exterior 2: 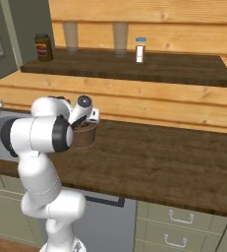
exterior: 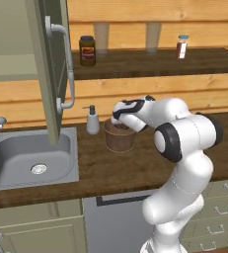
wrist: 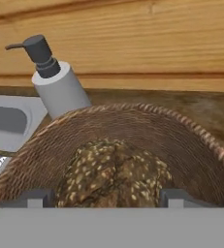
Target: Open the cabinet, pick up the bread from the cabinet and place it in the basket. Then move the basket to the dining counter.
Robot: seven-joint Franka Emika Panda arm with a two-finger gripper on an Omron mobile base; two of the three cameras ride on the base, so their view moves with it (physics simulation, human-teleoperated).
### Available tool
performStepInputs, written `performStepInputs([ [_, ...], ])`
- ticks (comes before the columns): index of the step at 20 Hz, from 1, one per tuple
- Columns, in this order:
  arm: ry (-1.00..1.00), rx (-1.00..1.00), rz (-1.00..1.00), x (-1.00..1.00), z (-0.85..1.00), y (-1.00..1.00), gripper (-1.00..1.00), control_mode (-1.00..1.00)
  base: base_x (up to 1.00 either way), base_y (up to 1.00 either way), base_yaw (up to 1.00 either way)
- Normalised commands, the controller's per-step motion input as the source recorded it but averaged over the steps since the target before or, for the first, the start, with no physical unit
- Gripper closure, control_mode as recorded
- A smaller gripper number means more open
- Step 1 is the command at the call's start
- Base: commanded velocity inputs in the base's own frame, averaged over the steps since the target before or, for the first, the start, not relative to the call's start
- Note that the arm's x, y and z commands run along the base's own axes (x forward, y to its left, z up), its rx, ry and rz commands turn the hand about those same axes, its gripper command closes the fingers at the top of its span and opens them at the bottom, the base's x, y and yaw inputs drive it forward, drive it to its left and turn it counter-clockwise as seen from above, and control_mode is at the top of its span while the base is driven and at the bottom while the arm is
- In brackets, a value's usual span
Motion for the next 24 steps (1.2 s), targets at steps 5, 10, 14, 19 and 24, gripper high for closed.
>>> performStepInputs([
  [5,0.0,-0.05,0.0,0.56,-0.04,0.13,1.0,-1.0,0.0,0.0,0.0],
  [10,0.0,-0.07,0.0,0.29,-0.24,0.03,1.0,-1.0,0.0,0.0,0.0],
  [14,0.0,-0.07,0.0,0.14,-0.32,0.2,1.0,-1.0,0.0,0.0,0.0],
  [19,0.0,-0.04,0.0,0.0,-0.11,0.29,-1.0,-1.0,0.0,0.0,0.0],
  [24,-0.05,-0.02,0.0,-0.26,-0.04,0.02,-1.0,-1.0,0.0,0.0,0.0],
])
